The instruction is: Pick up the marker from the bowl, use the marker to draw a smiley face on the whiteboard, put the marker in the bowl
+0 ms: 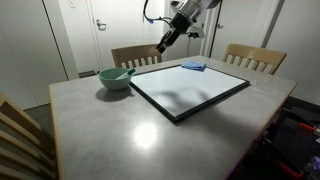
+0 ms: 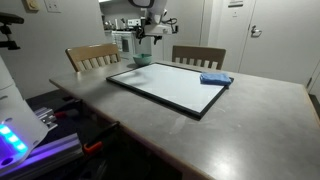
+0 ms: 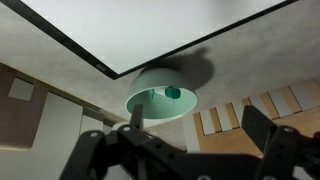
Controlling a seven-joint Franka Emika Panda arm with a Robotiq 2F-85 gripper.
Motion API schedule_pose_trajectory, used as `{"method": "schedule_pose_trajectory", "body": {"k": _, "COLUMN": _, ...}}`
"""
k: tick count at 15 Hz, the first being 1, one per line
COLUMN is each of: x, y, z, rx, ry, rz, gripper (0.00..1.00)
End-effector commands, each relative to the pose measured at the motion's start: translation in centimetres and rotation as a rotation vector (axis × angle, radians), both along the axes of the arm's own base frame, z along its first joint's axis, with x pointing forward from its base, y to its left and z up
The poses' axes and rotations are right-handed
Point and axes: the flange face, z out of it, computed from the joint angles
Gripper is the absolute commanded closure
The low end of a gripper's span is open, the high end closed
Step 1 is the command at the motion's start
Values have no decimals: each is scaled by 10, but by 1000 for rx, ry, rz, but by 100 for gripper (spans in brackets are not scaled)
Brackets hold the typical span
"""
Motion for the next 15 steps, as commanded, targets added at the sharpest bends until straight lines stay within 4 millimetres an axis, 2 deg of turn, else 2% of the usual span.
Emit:
{"method": "schedule_pose_trajectory", "body": {"k": 1, "x": 1, "y": 2, "z": -1, "rx": 5, "ry": 2, "rz": 1, "gripper": 0}}
{"method": "schedule_pose_trajectory", "body": {"k": 4, "x": -3, "y": 0, "z": 0, "rx": -7, "ry": -20, "rz": -13, "gripper": 0}}
{"method": "schedule_pose_trajectory", "body": {"k": 6, "x": -4, "y": 0, "z": -8, "rx": 7, "ry": -27, "rz": -22, "gripper": 0}}
{"method": "schedule_pose_trajectory", "body": {"k": 15, "x": -23, "y": 18, "z": -36, "rx": 105, "ry": -121, "rz": 40, "gripper": 0}}
